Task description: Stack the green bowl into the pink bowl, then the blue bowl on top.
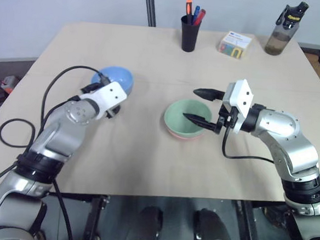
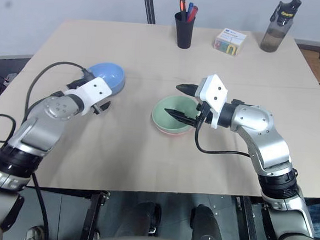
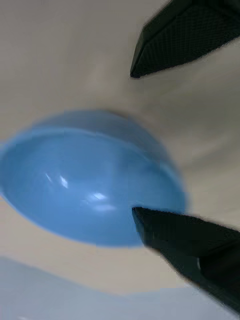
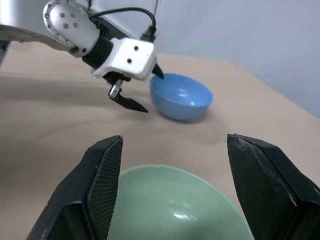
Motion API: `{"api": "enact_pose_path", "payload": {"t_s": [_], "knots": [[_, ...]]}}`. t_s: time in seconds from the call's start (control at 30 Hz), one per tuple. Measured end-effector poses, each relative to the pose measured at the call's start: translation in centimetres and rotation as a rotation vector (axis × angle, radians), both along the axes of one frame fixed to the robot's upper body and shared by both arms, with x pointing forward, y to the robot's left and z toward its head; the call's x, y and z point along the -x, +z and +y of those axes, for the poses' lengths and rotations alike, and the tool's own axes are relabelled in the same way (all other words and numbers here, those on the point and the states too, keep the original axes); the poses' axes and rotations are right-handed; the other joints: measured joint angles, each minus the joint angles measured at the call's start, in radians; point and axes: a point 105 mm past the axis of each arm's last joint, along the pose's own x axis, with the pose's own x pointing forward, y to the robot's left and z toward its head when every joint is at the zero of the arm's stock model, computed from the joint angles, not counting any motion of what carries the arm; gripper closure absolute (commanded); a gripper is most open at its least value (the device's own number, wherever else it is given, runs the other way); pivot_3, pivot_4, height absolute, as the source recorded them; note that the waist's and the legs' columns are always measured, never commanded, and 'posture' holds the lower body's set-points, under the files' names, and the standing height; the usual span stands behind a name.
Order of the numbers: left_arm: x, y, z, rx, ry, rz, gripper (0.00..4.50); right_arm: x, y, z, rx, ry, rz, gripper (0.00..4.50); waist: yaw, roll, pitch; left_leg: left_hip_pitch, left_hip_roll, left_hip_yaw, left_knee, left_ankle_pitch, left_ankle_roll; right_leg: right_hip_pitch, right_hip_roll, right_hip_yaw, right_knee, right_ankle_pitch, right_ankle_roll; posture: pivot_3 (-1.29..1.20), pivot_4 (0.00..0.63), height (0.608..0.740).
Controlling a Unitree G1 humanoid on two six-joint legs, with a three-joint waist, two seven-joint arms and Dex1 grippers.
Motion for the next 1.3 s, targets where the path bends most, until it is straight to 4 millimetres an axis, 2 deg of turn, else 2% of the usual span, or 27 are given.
{"api": "enact_pose_path", "payload": {"t_s": [0.03,0.13,0.17,0.23,0.27,0.3,0.57,0.73,0.8,0.9,0.93,0.97,1.0,1.07,1.17,1.3], "knots": [[-0.3,0.1,-0.2,-0.018,-0.022,0.005,2.02,-0.1,-0.1,-0.1,0.004,-0.009,0.001,1.01,-0.002,0.0,0.0,-0.001,0.0,0.0,0.0,0.0,0.0,-0.001,0.0,0.0,0.0,0.0,0.0,0.0,0.15,0.74],[-0.7,0.1,-0.1,-0.032,-0.041,0.015,2.74,-0.1,-0.3,-0.3,0.005,-0.02,0.003,1.01,-0.002,0.0,0.0,-0.003,0.0,0.0,0.0,0.0,0.0,-0.003,0.0,0.0,0.0,0.0,0.0,0.0,0.15,0.74],[-0.8,0.0,0.0,-0.04,-0.053,0.029,3.18,-0.2,-0.2,-0.3,0.003,-0.032,0.0,1.01,-0.002,0.0,0.0,-0.004,0.0,0.0,0.002,0.0,0.0,-0.004,0.0,0.0,0.001,0.0,0.0,0.0,0.15,0.74],[-0.8,-0.2,0.0,-0.046,-0.066,0.042,3.66,-0.1,-0.3,-0.4,0.003,-0.038,-0.003,1.01,0.0,0.0,0.0,-0.007,0.0,-0.002,0.003,0.0,0.0,-0.005,0.0,-0.002,0.0,0.0,0.0,0.0,0.15,0.74],[-0.8,-0.3,-0.1,-0.047,-0.071,0.046,4.05,-0.1,-0.3,-0.4,0.003,-0.04,-0.004,1.01,0.0,0.0,0.0,-0.007,0.0,-0.002,0.003,0.0,0.0,-0.006,0.0,-0.002,0.0,0.0,0.0,0.0,0.15,0.74],[-0.8,-0.3,-0.1,-0.047,-0.079,0.053,4.21,-0.1,-0.3,-0.5,0.004,-0.044,-0.005,1.01,0.0,0.0,0.0,-0.009,0.0,-0.003,0.004,0.0,0.0,-0.006,0.0,-0.003,0.001,0.0,0.0,0.0,0.15,0.74],[-0.5,-0.6,-1.1,-0.012,-0.163,0.102,4.21,-0.2,-0.4,-1.0,0.01,-0.082,-0.015,1.01,0.001,0.0,0.0,-0.01,0.0,-0.004,0.004,0.0,0.0,-0.007,-0.001,-0.004,0.001,0.0,0.0,0.0,0.15,0.74],[-0.1,0.6,-2.0,0.031,-0.247,0.099,4.21,-0.3,-0.4,-2.3,0.006,-0.131,-0.022,1.01,0.002,0.0,0.0,-0.01,-0.001,-0.004,0.005,0.0,0.0,-0.006,-0.001,-0.004,0.0,0.0,0.0,0.0,0.15,0.74],[-0.2,1.8,-2.7,0.058,-0.298,0.083,4.21,-0.3,-0.4,-3.1,0.001,-0.163,-0.024,1.01,0.005,0.0,0.0,-0.011,-0.001,-0.005,0.006,0.0,0.0,-0.006,-0.001,-0.006,0.0,0.0,0.0,0.0,0.15,0.74],[0.1,4.4,-5.2,0.112,-0.444,0.028,4.21,-0.3,-0.6,-4.6,-0.007,-0.217,-0.02,1.01,0.01,0.0,0.0,-0.011,-0.001,-0.006,0.006,0.0,0.0,-0.006,-0.001,-0.006,0.0,0.0,0.0,0.0,0.15,0.74],[1.2,6.4,-8.9,0.166,-0.656,-0.026,4.21,0.2,-0.3,-6.1,-0.028,-0.255,-0.025,1.01,0.007,0.0,0.0,-0.011,-0.001,-0.005,0.006,0.0,0.0,-0.006,-0.002,-0.005,0.0,0.0,0.0,0.0,0.15,0.74],[1.4,6.6,-9.5,0.177,-0.693,-0.027,4.21,0.4,-0.3,-6.4,-0.029,-0.259,-0.023,1.01,0.006,0.0,0.0,-0.011,-0.001,-0.005,0.006,0.0,0.0,-0.006,-0.002,-0.005,0.0,0.0,0.0,0.0,0.15,0.74],[2.1,6.8,-11.2,0.22,-0.793,-0.025,4.21,1.0,-0.5,-7.2,-0.03,-0.272,-0.017,1.01,0.009,0.0,0.0,-0.011,-0.001,-0.006,0.006,0.0,0.0,-0.005,-0.002,-0.006,0.0,0.0,0.0,0.0,0.15,0.74],[3.3,7.1,-13.4,0.27,-0.937,-0.007,4.21,2.0,-0.9,-8.5,-0.038,-0.288,0.005,1.01,0.007,0.0,0.0,-0.011,-0.001,-0.005,0.006,0.0,0.0,-0.005,-0.001,-0.006,0.0,0.0,0.0,0.0,0.15,0.74],[4.7,7.5,-15.2,0.258,-1.095,0.056,4.21,3.6,-1.1,-10.2,-0.039,-0.308,0.033,1.01,0.0,0.0,0.0,-0.009,-0.001,-0.004,0.006,0.0,0.0,-0.004,-0.001,-0.004,0.001,0.0,0.0,0.0,0.15,0.74],[5.9,6.9,-16.1,0.225,-1.212,0.147,4.21,5.3,-0.7,-11.3,-0.053,-0.31,0.051,1.01,-0.004,0.0,0.0,-0.006,0.0,-0.003,0.006,0.0,0.001,-0.003,0.0,-0.002,0.004,0.0,0.0,0.0,0.15,0.74]]}}
